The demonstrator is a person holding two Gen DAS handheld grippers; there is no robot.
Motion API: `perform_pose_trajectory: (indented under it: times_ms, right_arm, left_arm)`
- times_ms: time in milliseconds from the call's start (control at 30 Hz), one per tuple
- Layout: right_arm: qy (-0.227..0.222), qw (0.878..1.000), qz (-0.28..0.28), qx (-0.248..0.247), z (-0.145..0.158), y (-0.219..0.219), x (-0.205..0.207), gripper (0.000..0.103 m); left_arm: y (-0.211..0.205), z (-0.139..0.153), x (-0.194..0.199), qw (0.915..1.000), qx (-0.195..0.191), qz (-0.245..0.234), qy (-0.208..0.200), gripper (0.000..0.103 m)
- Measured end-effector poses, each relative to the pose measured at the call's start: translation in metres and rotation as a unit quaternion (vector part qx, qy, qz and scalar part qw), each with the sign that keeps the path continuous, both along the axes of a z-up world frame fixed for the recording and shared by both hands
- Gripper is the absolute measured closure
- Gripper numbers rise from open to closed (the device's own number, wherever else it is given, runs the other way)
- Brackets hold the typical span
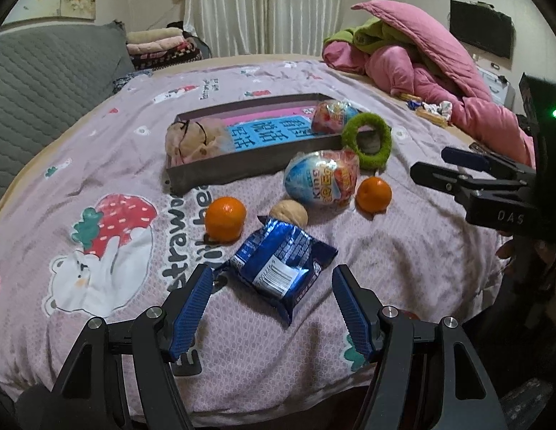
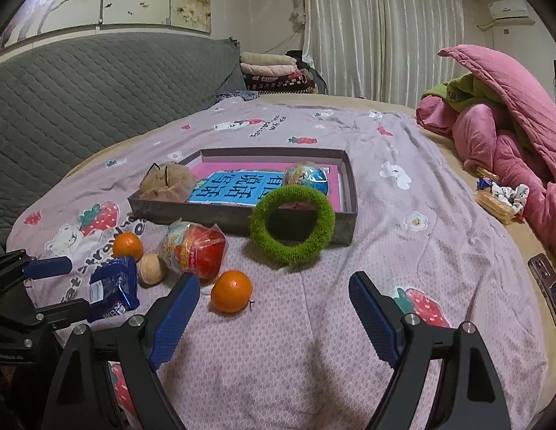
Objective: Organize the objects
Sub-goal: 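Move left gripper onto the blue snack packet and close on it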
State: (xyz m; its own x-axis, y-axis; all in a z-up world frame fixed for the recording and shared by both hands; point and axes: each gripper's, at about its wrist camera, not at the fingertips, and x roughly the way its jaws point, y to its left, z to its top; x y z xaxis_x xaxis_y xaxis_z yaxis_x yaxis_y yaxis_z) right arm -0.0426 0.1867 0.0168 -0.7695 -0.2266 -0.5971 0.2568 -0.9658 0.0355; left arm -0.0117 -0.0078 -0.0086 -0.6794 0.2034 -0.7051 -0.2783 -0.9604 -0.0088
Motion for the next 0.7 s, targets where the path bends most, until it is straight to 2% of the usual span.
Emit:
perform_pose_trajectory:
  times_ms: [267,400,700]
  right_arm:
    - [-0.002,1.000,0.000,0.004,-0.002,-0.003,-0.003,0.018]
    - [-0.007,1.000,0.001,-0.001,-0.004,-0.002,-0.006,0.018]
    - [-0.013,1.000,-0.010,0.005,-0.009,0.001,-0.020,0.018]
  left_arm:
    - [-0.003,-0.009,-0.010,0.9999,0.011,-0.006,-0.010,0.032]
    - [-0.005,-0.014,-0.017,0.9991,0.033,-0.010,-0.025,0.032]
    - [0.000,-0.023,-0.027,0.9993,0.023,-0.016,-0.022,0.032]
